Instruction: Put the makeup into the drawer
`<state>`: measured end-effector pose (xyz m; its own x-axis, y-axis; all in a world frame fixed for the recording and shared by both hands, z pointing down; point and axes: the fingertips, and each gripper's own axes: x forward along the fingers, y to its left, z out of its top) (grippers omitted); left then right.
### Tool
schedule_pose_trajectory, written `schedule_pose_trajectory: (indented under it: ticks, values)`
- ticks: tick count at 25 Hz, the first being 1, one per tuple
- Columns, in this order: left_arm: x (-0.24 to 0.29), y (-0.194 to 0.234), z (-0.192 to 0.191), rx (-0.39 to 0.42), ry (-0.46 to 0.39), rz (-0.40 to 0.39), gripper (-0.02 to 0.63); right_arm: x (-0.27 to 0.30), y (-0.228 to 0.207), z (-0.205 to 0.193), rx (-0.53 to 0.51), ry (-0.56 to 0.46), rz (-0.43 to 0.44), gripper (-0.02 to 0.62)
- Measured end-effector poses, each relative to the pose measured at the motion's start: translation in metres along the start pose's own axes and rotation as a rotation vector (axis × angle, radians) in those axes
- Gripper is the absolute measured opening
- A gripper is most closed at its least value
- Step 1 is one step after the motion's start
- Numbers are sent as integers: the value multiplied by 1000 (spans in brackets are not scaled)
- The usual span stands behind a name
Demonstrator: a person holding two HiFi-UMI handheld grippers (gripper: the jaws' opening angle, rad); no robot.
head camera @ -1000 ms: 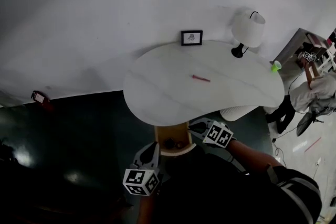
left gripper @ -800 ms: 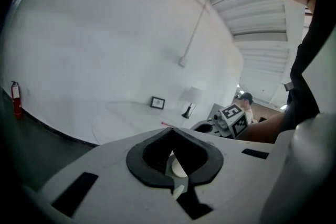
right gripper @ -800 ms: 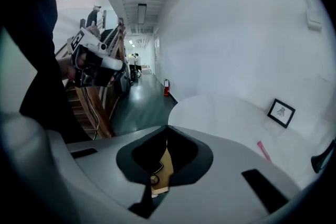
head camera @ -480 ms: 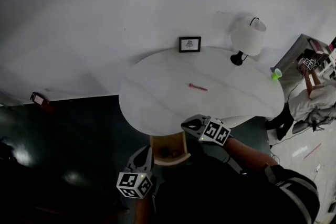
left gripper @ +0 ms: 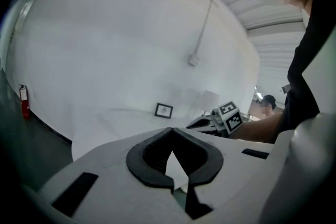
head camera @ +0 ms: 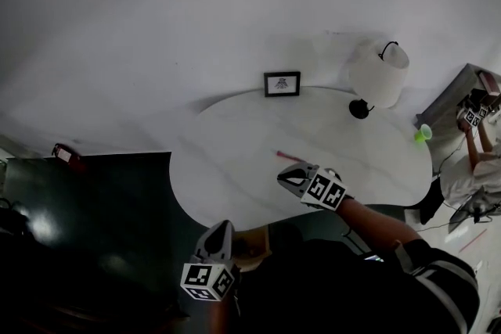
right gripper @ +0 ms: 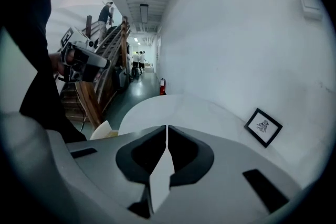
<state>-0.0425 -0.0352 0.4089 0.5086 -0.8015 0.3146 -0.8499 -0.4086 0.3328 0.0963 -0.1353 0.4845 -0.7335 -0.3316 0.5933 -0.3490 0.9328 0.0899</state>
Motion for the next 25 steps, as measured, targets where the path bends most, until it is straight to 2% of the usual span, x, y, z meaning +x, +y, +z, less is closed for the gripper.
schedule_pose_trajectory:
  ticks: [7,12,16,20,25]
  values:
    - [37,-18,-3,-32,-20,59,11,-1,-49,-44,10,79,39,20]
    - [44,-23,-17,-64,9,98,11,5,-69,-64,-10,121,59,28]
    - [48,-19,-24,-91,29,126,11,17,-78,-79,-8,165,80,111]
    - [52,-16,-26,-97,43,135,11,31,-87,-95,2,213,77,135]
    - [56,-12,-26,-102,53,155,11,46,-88,-122,18,298,120,164]
